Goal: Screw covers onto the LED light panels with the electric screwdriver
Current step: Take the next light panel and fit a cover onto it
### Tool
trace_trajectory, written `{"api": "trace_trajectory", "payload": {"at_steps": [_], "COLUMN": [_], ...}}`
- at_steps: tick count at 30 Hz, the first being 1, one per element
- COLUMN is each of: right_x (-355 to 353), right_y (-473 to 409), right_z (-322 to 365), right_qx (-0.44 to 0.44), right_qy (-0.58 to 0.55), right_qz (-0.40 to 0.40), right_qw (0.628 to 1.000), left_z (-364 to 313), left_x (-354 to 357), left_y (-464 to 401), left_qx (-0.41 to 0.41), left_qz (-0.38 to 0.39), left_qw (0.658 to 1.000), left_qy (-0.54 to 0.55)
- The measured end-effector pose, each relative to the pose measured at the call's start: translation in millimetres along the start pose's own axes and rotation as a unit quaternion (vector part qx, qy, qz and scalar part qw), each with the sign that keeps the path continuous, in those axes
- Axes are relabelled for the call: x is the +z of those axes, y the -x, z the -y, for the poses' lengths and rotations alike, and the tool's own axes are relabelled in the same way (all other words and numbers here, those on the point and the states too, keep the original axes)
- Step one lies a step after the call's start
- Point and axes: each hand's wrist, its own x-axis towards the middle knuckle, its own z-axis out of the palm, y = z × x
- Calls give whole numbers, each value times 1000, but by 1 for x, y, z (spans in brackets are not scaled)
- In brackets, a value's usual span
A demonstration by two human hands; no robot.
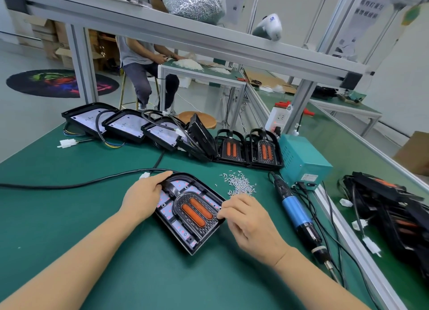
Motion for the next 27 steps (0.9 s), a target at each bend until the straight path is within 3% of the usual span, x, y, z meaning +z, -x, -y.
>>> {"api": "trace_trajectory", "payload": {"at_steps": [8, 13, 16, 19, 23, 27], "right_x": [-2, -9, -20, -34, -45, -44], "right_y": [6, 8, 15, 27, 42, 45], "right_z": [0, -1, -13, -31, -55, -65], "right_qx": [0, 5, 94, 248, 400, 475], "right_qy": [26, 42, 50, 47, 101, 171], "right_qz": [31, 35, -11, -26, 55, 130], "right_qw": [999, 998, 994, 967, 909, 853], "left_z": [-3, 0, -6, -17, -46, -85], "left_x": [1, -8, -15, -19, -12, 5], "left_y": [6, -1, -7, -13, -20, -37], "left_qx": [15, 3, 2, -12, 45, 103], "left_qz": [-16, 38, 45, -5, -39, 16], "left_qw": [1000, 999, 998, 999, 998, 994], "left_qy": [-18, 3, 40, 29, 14, -21]}}
